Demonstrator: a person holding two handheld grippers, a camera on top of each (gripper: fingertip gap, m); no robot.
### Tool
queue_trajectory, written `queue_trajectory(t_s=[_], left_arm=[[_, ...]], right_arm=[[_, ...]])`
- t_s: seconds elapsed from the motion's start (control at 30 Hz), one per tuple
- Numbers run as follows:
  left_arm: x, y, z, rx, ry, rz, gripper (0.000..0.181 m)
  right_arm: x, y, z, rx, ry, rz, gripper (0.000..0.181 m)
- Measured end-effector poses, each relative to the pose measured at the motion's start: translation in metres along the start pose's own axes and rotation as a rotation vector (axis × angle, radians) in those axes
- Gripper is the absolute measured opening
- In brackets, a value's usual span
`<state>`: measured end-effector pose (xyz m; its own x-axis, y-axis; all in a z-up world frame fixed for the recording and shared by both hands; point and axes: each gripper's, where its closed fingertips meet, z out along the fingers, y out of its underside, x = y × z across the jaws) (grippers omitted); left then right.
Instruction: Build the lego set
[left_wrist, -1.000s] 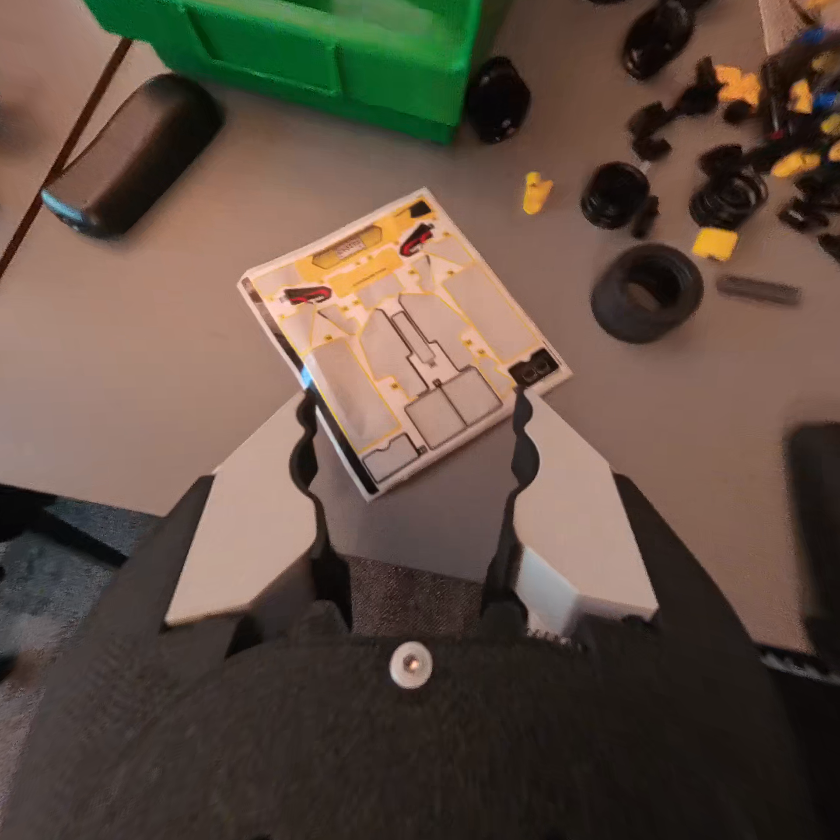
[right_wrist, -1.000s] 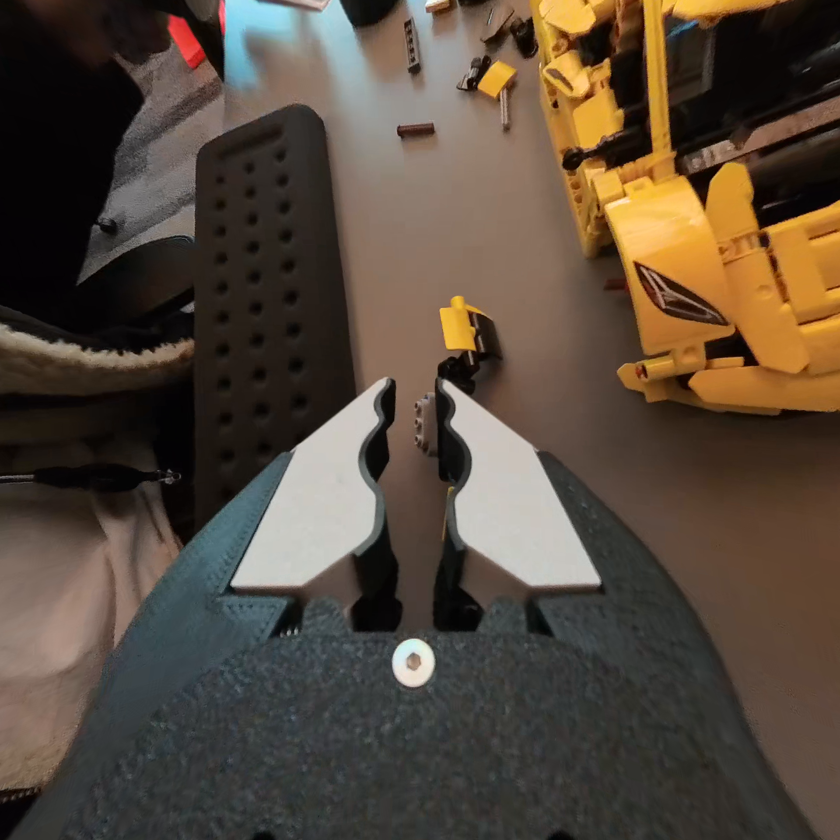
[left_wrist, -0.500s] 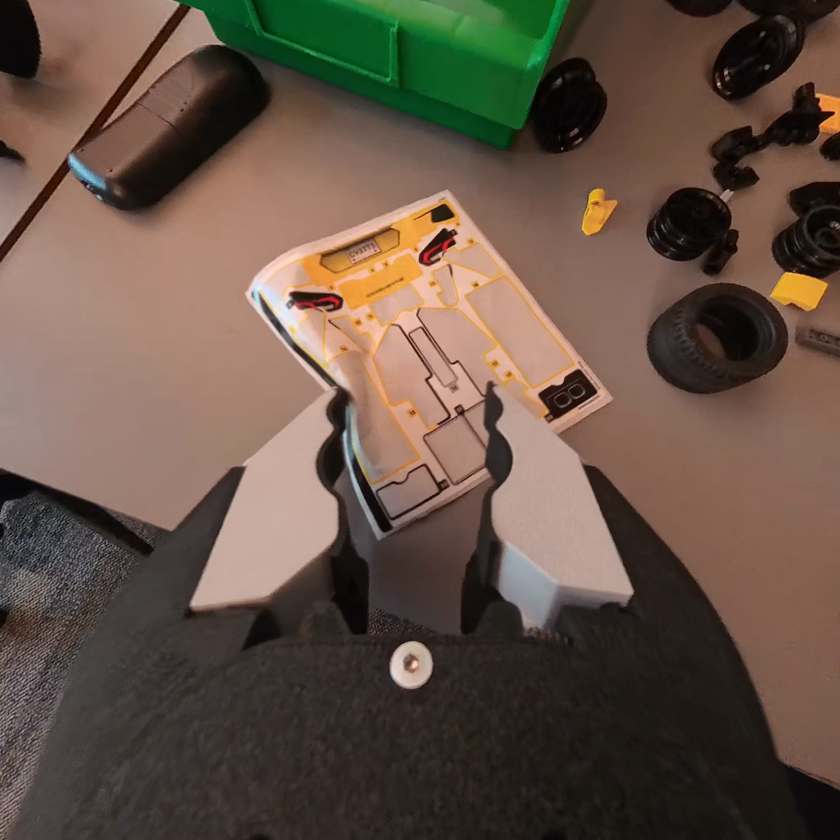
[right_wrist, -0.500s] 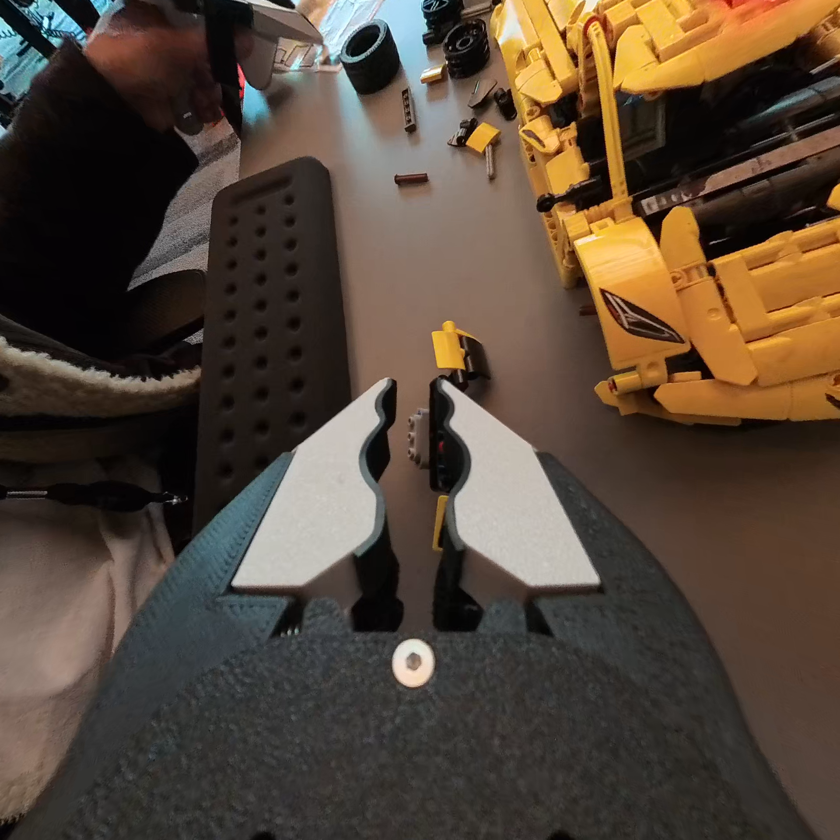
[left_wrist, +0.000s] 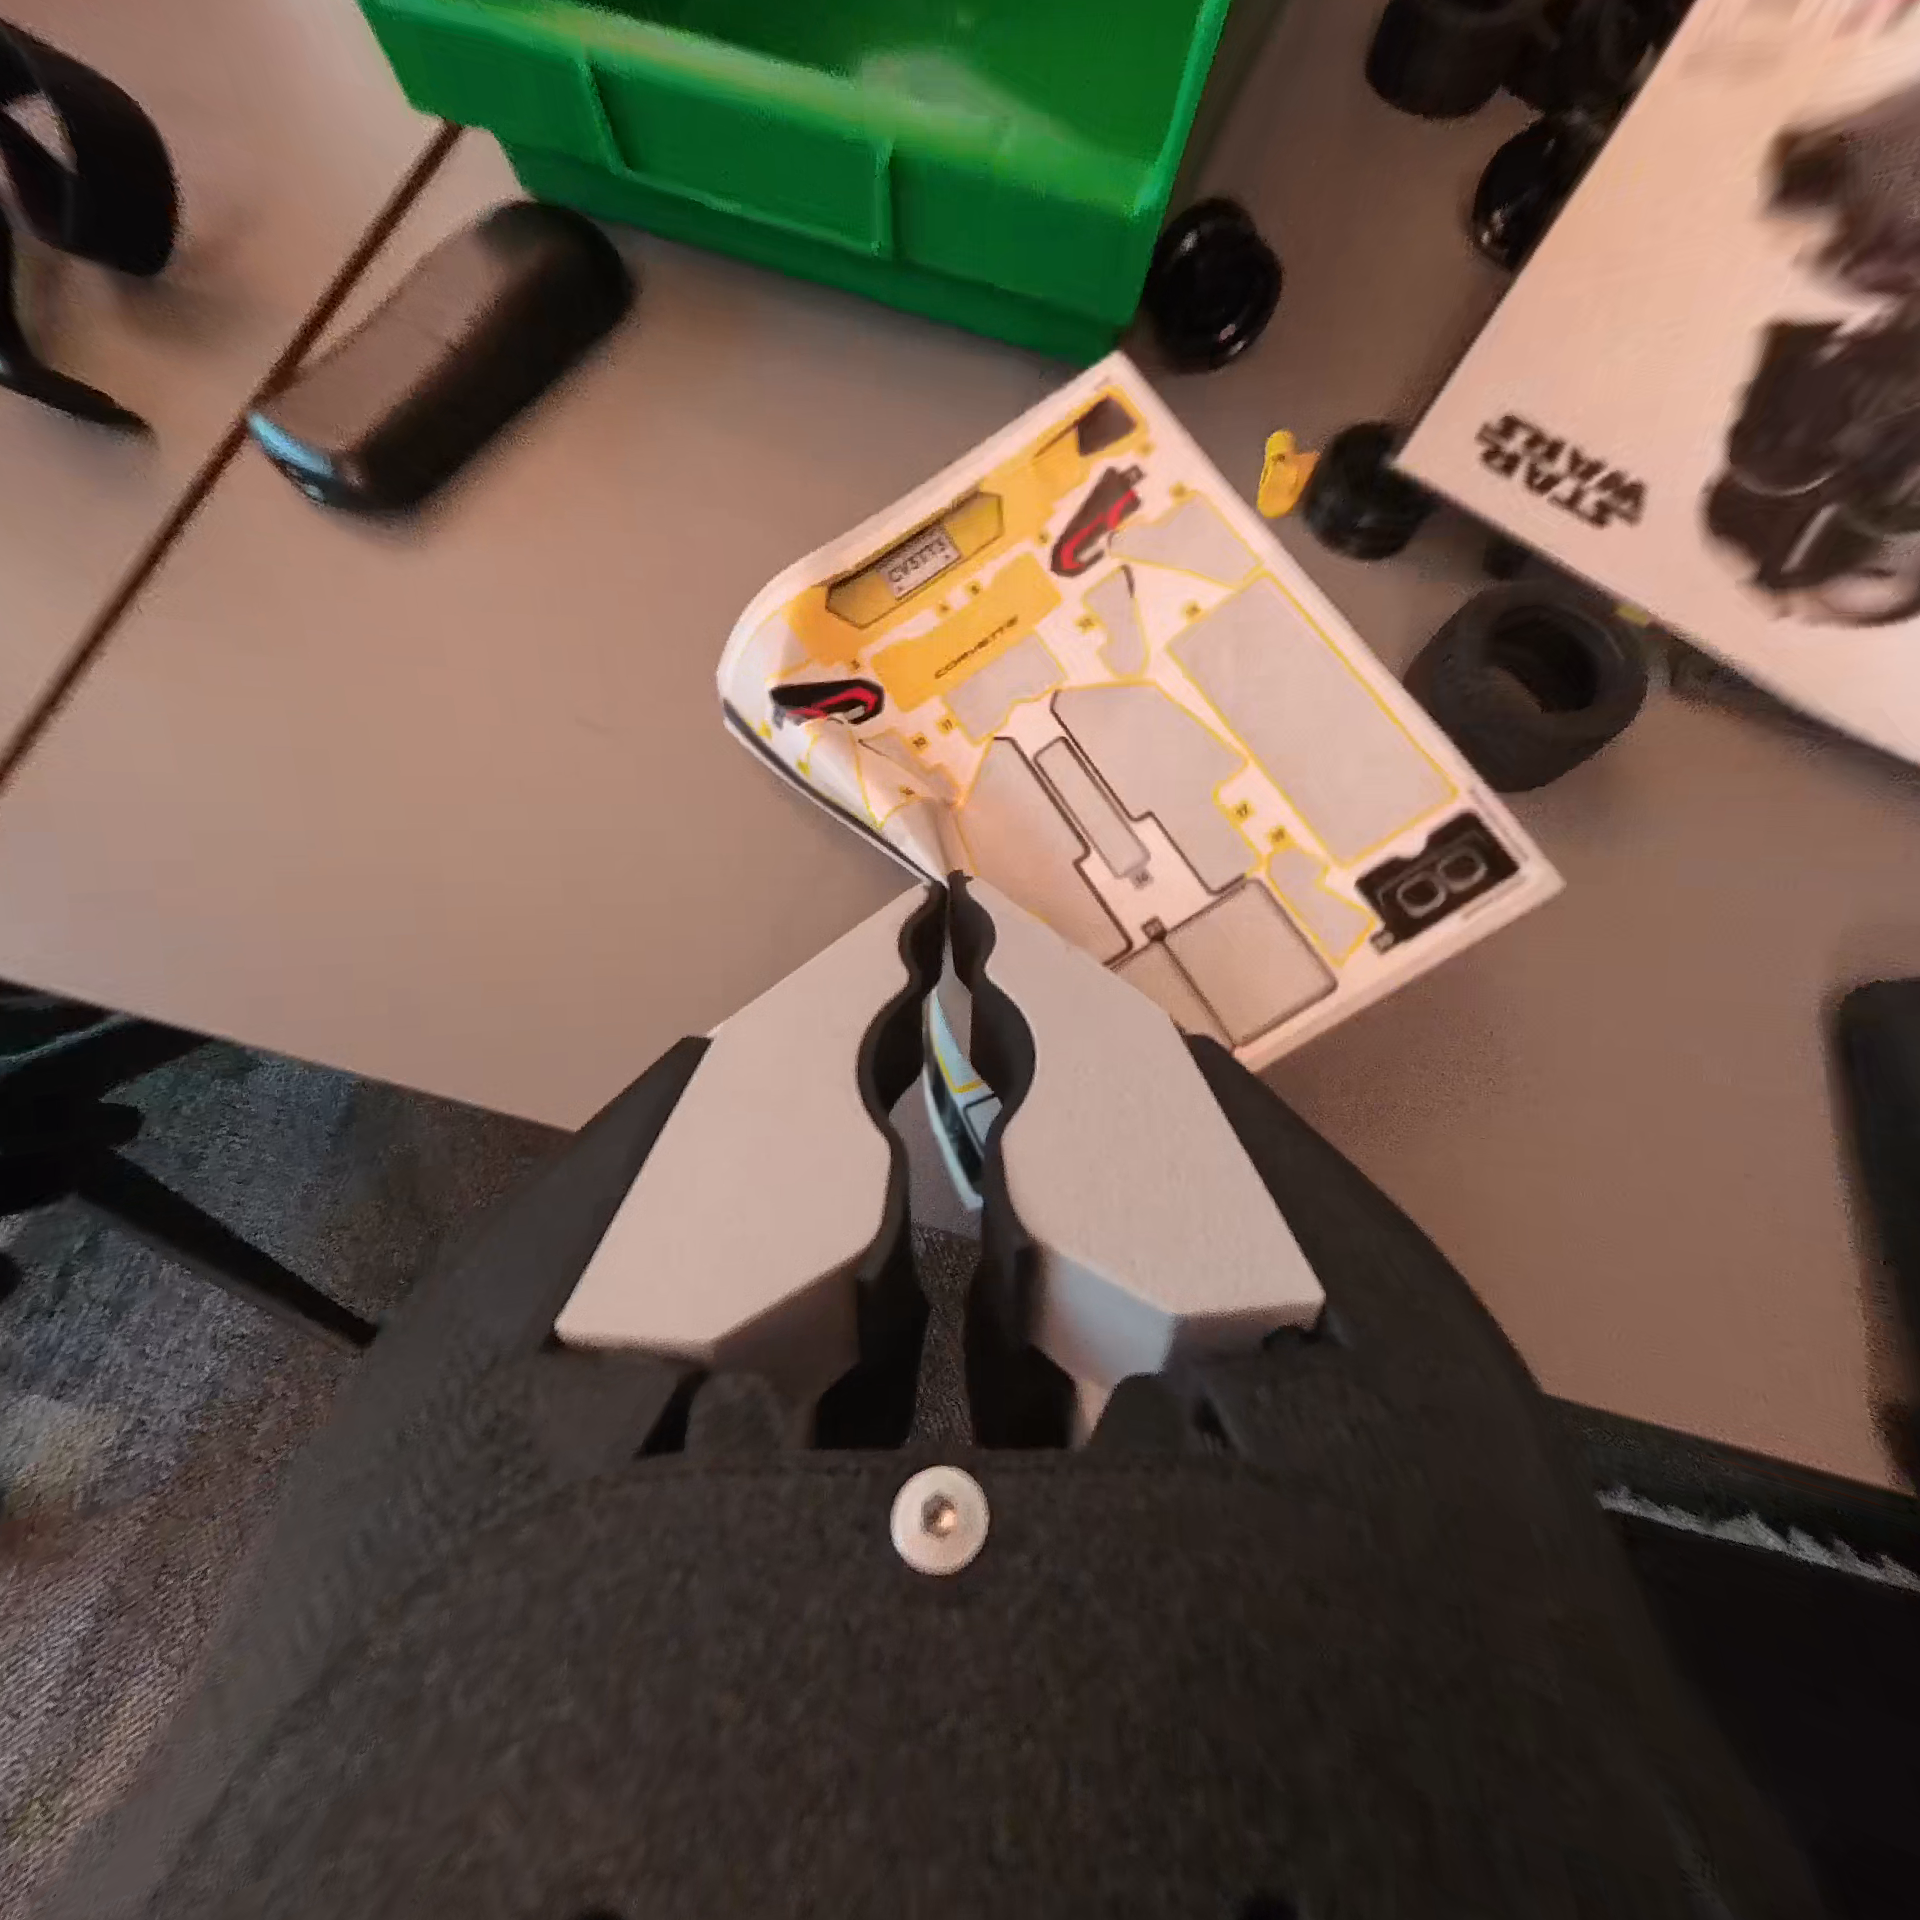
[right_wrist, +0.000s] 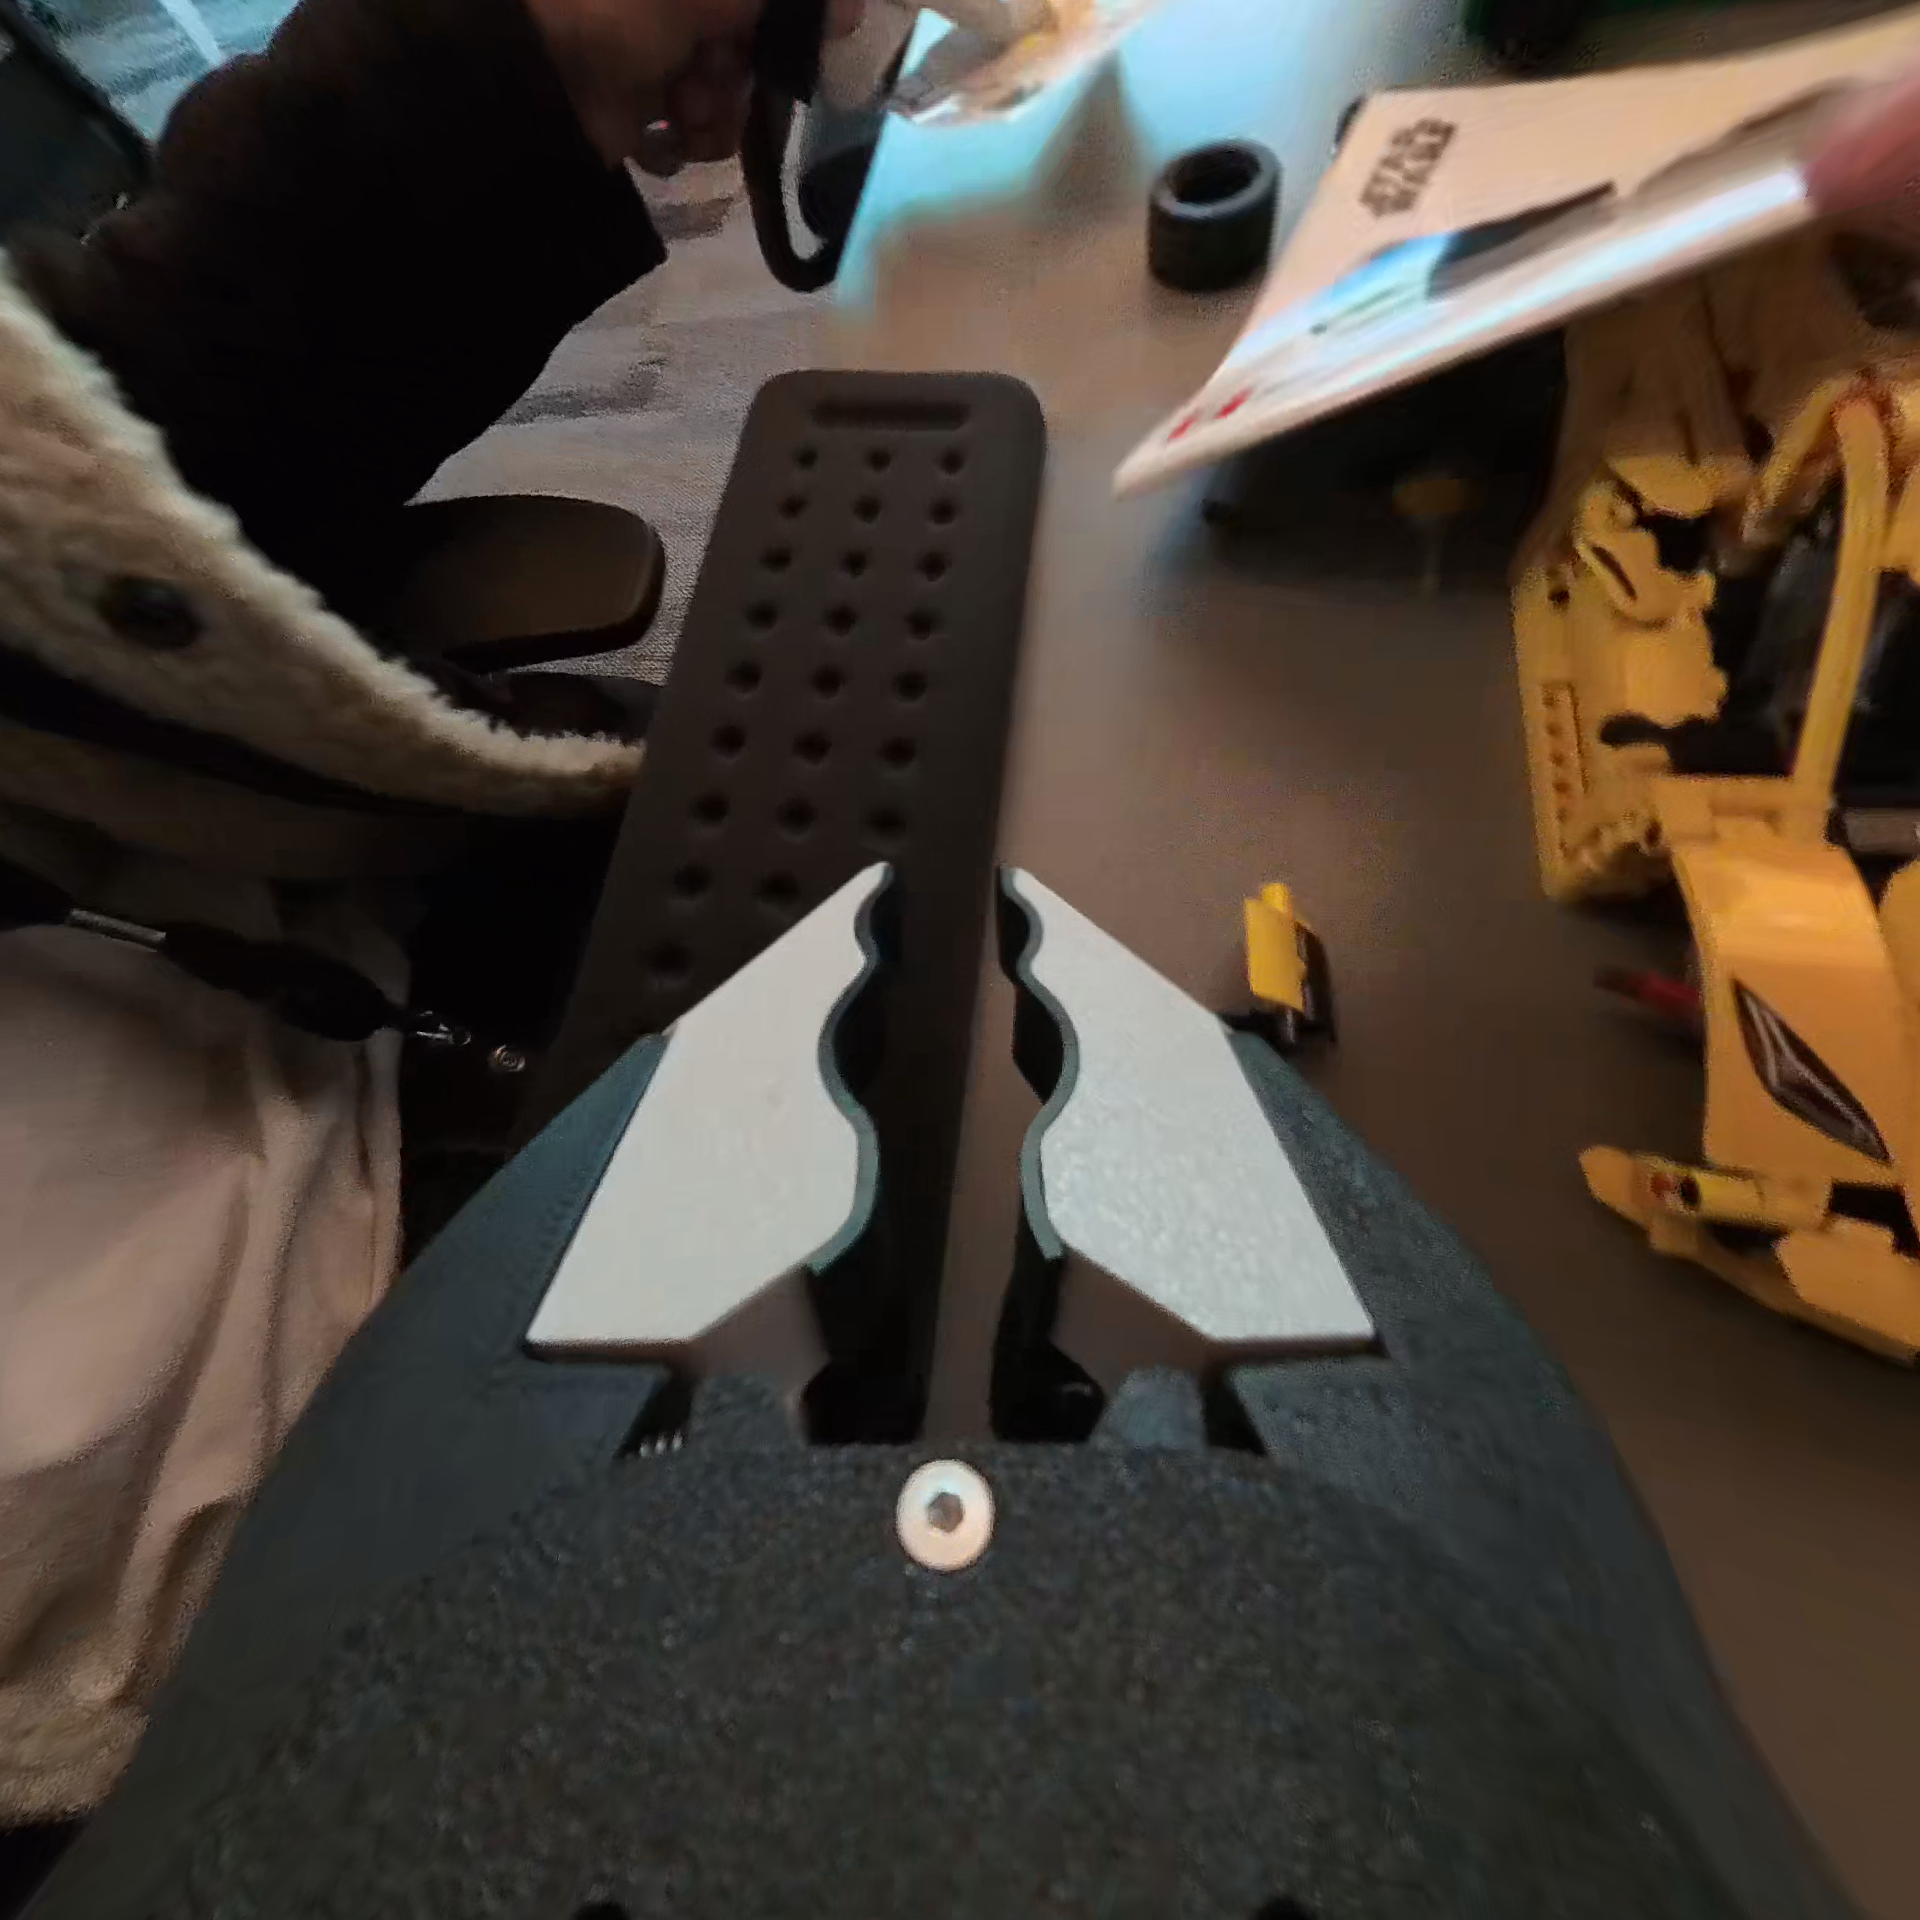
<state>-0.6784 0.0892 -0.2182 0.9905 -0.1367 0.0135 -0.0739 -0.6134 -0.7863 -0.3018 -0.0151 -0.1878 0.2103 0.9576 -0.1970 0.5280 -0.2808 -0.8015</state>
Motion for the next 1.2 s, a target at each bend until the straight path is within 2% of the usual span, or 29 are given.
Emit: queue_trajectory(t_s=[0.13, 0.27, 0.33, 0.43, 0.5, 0.57, 0.63, 0.67, 0.7, 0.73, 0.87, 0.93, 1.0, 1.1, 1.2], left_arm=[[0.016, -0.041, -0.043, 0.179, 0.072, 0.060, 0.000], [0.077, -0.090, -0.097, 0.430, 0.268, 0.153, 0.000], [0.119, -0.099, -0.103, 0.484, 0.341, 0.208, 0.000], [0.176, -0.101, -0.092, 0.519, 0.336, 0.293, 0.000], [0.215, -0.097, -0.086, 0.541, 0.364, 0.364, 0.000], [0.250, -0.091, -0.081, 0.551, 0.406, 0.409, 0.000], [0.275, -0.085, -0.079, 0.548, 0.433, 0.435, 0.000], [0.283, -0.084, -0.078, 0.551, 0.442, 0.448, 0.000], [0.290, -0.082, -0.078, 0.548, 0.454, 0.459, 0.000], [0.295, -0.081, -0.077, 0.546, 0.471, 0.459, 0.000], [0.298, -0.083, -0.071, 0.497, 0.628, 0.257, 0.011], [0.290, -0.091, -0.068, 0.491, 0.715, 0.105, 0.029], [0.287, -0.099, -0.068, 0.491, 0.820, -0.016, 0.037], [0.296, -0.108, -0.068, 0.487, 0.989, -0.139, 0.053], [0.313, -0.107, -0.068, 0.395, 1.187, -0.245, 0.067]], right_arm=[[-0.014, -0.016, 0.005, 0.051, -0.020, -0.049, 0.021], [-0.019, -0.037, 0.017, 0.116, 0.004, -0.048, 0.042], [-0.020, -0.059, 0.021, 0.196, -0.006, 0.016, 0.047], [-0.015, -0.097, 0.014, 0.366, -0.099, 0.222, 0.053], [-0.005, -0.109, 0.008, 0.415, -0.135, 0.332, 0.056], [0.006, -0.113, 0.001, 0.435, -0.111, 0.372, 0.053], [0.017, -0.110, -0.006, 0.432, -0.065, 0.385, 0.038], [0.019, -0.108, -0.010, 0.431, -0.061, 0.387, 0.029], [0.019, -0.105, -0.015, 0.434, -0.073, 0.389, 0.008], [0.020, -0.102, -0.020, 0.439, -0.077, 0.399, 0.000], [0.031, -0.088, -0.033, 0.438, -0.098, 0.466, 0.000], [0.038, -0.084, -0.043, 0.459, -0.114, 0.483, 0.000], [0.040, -0.082, -0.052, 0.485, -0.147, 0.480, 0.000], [0.031, -0.085, -0.061, 0.543, -0.269, 0.477, 0.000], [0.019, -0.087, -0.067, 0.587, -0.379, 0.473, 0.000]])
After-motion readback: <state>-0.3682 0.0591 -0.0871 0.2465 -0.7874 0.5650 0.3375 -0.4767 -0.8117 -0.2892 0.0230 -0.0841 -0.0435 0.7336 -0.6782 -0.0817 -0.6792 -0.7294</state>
